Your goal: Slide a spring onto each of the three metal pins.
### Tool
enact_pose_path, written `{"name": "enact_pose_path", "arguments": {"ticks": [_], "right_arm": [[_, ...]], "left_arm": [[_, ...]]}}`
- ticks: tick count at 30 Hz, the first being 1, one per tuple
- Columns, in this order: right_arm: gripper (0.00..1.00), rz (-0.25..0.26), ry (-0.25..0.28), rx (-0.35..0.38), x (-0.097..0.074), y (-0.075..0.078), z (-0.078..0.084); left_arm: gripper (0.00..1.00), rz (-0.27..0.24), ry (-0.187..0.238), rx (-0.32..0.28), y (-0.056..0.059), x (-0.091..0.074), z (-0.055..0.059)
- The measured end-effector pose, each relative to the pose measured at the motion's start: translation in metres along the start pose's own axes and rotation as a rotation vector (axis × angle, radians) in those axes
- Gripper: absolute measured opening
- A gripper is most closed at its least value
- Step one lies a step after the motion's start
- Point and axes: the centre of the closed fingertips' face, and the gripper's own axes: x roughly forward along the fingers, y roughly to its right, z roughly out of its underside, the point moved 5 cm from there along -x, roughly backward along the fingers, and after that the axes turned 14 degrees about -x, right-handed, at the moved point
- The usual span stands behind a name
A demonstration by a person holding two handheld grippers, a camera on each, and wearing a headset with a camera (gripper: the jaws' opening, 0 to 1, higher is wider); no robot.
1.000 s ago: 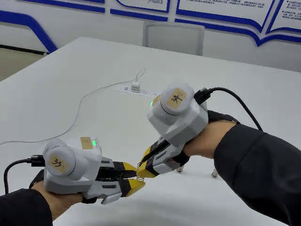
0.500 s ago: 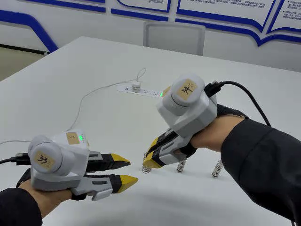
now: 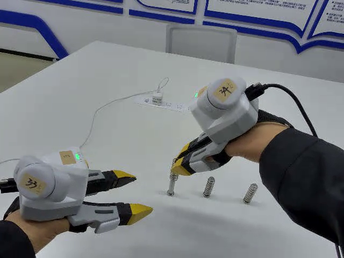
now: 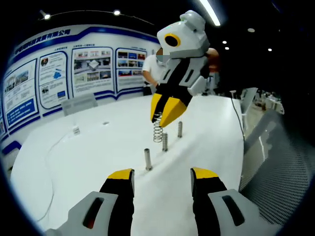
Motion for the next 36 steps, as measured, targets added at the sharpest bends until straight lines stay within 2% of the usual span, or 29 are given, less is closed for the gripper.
{"name": "enact_pose_path", "arguments": {"ticks": [6, 9, 22, 36], "right_arm": [[0.12, 0.047, -0.006, 0.025, 0.007, 0.015, 0.006], [0.12, 0.049, -0.003, 0.045, 0.013, 0.019, 0.01], [0.12, 0.027, -0.029, 0.086, 0.031, 0.02, 0.023], [0.12, 0.017, -0.042, 0.103, 0.046, 0.019, 0.032]], "left_arm": [[0.53, 0.001, -0.006, 0.001, 0.007, -0.003, 0.002], [0.56, 0.005, -0.004, 0.001, 0.01, -0.003, 0.002], [0.6, 0.017, 0.004, -0.006, 0.012, 0.0, 0.001], [0.59, 0.021, -0.006, -0.01, 0.013, 0.002, 0.004]]}}
